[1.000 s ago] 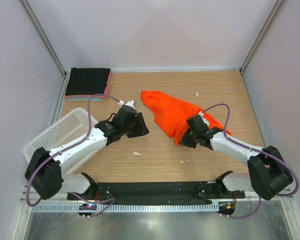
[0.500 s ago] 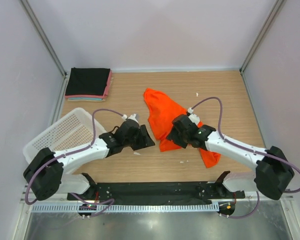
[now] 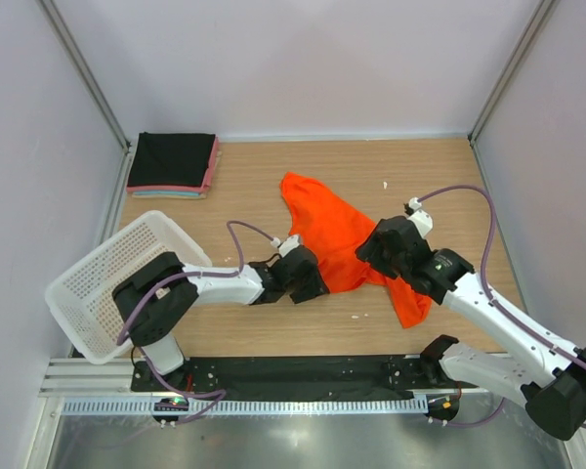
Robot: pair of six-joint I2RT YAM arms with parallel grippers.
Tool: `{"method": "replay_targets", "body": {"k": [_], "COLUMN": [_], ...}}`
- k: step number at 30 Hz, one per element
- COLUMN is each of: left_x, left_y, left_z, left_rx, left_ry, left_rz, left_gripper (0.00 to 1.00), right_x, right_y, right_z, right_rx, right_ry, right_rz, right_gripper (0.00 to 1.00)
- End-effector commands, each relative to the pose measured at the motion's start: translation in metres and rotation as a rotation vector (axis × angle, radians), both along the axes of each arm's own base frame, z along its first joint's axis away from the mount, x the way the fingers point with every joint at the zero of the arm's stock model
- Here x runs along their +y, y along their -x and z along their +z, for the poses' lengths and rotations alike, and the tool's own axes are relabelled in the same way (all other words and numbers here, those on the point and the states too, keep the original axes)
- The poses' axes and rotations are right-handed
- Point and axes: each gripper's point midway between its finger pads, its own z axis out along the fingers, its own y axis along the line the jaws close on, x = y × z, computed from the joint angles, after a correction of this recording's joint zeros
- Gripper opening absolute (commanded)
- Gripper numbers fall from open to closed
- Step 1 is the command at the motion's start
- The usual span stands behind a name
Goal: Fold and stack the t-shirts
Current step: Flatten the tshirt out
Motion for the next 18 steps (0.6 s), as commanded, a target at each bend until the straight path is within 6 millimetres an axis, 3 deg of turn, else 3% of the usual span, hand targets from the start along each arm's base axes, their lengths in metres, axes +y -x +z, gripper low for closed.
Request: {"method": "replay_targets", "body": {"k": [1, 8, 13, 18], "left_x": [0.01, 0.035, 0.035, 0.022], "left_y": [-0.007, -0.005, -0.009, -0.013], "left_z": [-0.013, -0.016, -0.019, -0.012], "left_rx": [0.003, -0.003, -0.009, -0.035], "left_ry": [-0.092, -0.213, -0.234, -0.193], "left_rz": [0.088, 0.127, 0.137, 0.105], "left_gripper": [0.44, 0.42, 0.42, 0.41], "right_x": [-0.013, -0.019, -0.021, -0.035], "right_y": [0.003, 0.003, 0.006, 0.026], "right_z": [-0.003, -0.005, -0.011, -0.04], "right_rx": [-0.009, -0.007, 0.028, 0.197], "right_ry": [0.042, 0.051, 0.029, 0.007], "right_rz": [-0.004, -0.013, -0.048, -0.157], "right_gripper": [0.57, 0.57, 0.57, 0.57]}}
